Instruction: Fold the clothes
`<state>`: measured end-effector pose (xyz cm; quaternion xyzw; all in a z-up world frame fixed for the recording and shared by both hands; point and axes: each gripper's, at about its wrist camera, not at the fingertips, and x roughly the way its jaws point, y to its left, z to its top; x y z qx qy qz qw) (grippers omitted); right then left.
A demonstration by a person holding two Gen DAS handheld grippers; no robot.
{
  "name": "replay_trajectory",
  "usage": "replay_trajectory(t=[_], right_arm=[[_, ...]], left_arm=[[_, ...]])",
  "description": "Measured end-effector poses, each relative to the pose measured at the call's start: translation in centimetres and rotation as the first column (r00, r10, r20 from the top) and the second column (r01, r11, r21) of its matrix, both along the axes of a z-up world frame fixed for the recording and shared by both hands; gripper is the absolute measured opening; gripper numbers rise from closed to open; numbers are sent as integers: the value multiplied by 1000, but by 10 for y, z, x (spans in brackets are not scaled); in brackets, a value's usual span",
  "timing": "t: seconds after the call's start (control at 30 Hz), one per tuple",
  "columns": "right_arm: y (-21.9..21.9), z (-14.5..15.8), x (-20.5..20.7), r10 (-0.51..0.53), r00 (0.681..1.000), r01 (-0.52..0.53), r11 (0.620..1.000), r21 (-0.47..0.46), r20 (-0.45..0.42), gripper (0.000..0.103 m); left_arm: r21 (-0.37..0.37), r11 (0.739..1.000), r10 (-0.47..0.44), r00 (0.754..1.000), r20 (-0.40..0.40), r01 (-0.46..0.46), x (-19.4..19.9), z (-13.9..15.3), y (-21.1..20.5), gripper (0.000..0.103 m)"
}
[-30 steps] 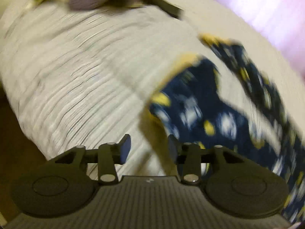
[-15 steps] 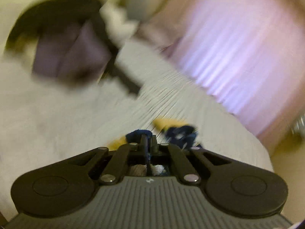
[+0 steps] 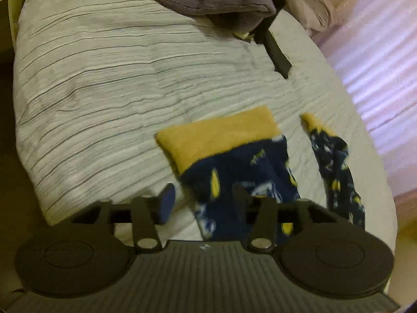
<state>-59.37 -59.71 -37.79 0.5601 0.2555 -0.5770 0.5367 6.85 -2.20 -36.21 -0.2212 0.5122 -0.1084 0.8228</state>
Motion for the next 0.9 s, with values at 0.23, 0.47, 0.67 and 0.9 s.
replay_trajectory(t=[0.23, 0.47, 0.67, 0.9], right_arm=[[2, 0, -5, -49, 998, 50, 998, -27, 27, 75], [4, 2, -19, -48, 998, 50, 998, -37, 49, 75], [5, -3, -30, -44, 994, 48, 998, -31, 96, 75], [3, 15, -46, 13, 999, -10, 997, -78, 47, 75]], left_arm=[[46, 999, 2, 1000, -16, -1, 41, -30, -26, 5], [199, 972, -178, 940, 291, 123, 17, 58, -7, 7], [507, 845, -228, 972, 60, 167, 11, 8, -9, 16], [670, 736, -130, 992, -2, 97, -9, 8, -8, 27]])
